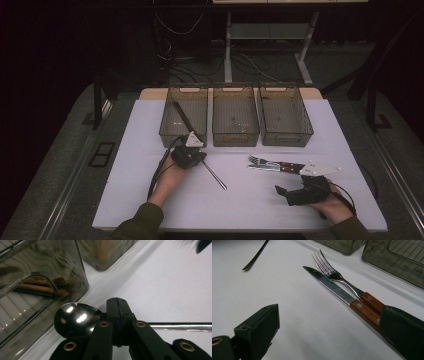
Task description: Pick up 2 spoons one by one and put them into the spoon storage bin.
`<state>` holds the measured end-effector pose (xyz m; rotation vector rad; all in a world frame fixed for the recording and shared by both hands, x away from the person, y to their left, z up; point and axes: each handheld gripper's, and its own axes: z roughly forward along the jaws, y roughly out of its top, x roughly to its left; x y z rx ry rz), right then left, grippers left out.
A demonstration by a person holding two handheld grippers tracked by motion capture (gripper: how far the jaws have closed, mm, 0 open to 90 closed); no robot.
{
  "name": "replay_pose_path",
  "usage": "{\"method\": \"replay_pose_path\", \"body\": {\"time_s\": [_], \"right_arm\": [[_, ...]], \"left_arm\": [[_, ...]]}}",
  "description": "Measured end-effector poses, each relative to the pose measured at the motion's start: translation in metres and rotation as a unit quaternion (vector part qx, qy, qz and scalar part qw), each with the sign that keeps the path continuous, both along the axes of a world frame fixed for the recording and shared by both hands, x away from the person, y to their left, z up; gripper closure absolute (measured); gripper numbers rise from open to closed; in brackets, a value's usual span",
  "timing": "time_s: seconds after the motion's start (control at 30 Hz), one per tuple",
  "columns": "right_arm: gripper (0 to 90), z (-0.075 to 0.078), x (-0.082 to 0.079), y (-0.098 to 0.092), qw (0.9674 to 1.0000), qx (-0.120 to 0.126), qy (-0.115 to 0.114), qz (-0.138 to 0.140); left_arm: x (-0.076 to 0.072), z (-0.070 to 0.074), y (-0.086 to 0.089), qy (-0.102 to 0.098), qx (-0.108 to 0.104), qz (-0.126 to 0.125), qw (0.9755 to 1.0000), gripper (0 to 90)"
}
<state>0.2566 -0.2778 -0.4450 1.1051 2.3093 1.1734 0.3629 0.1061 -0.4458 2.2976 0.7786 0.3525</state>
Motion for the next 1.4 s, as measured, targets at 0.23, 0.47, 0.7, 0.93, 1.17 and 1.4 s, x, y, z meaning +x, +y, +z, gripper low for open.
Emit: {"method": "replay_pose_path", "body": {"time_s": [0.23, 0.47, 0.7, 0.93, 1.17, 1.4], "right_arm": [[3.6, 0.000, 0.000, -0.001, 1.0000, 0.001, 0.000, -0.001], [3.5, 0.000, 0.000, -0.001, 1.0000, 0.000, -0.001, -0.001], [3.6, 0.000, 0.001, -0.001, 1.0000, 0.000, -0.001, -0.002], [3.6, 0.000, 0.001, -0.002, 1.0000, 0.001, -0.001, -0.004], [3.6, 0.000, 0.000, -0.002, 1.0000, 0.001, 0.000, -0.005], [3.6, 0.000, 0.000, -0.002, 1.0000, 0.001, -0.001, -0.005]], "left_arm": [[-0.003, 0.002, 0.001, 0.004, 0.010, 0.001, 0.9999, 89.3], [-0.006, 0.004, 0.005, 0.014, 0.021, 0.001, 0.9997, 89.3], [-0.011, 0.007, 0.010, 0.027, 0.027, -0.008, 0.9992, 89.3], [-0.017, 0.009, 0.014, 0.034, 0.039, -0.016, 0.9985, 89.3], [-0.024, 0.010, 0.020, 0.046, 0.037, -0.024, 0.9980, 89.3], [-0.039, 0.012, 0.026, 0.061, 0.037, -0.024, 0.9971, 89.3]]}}
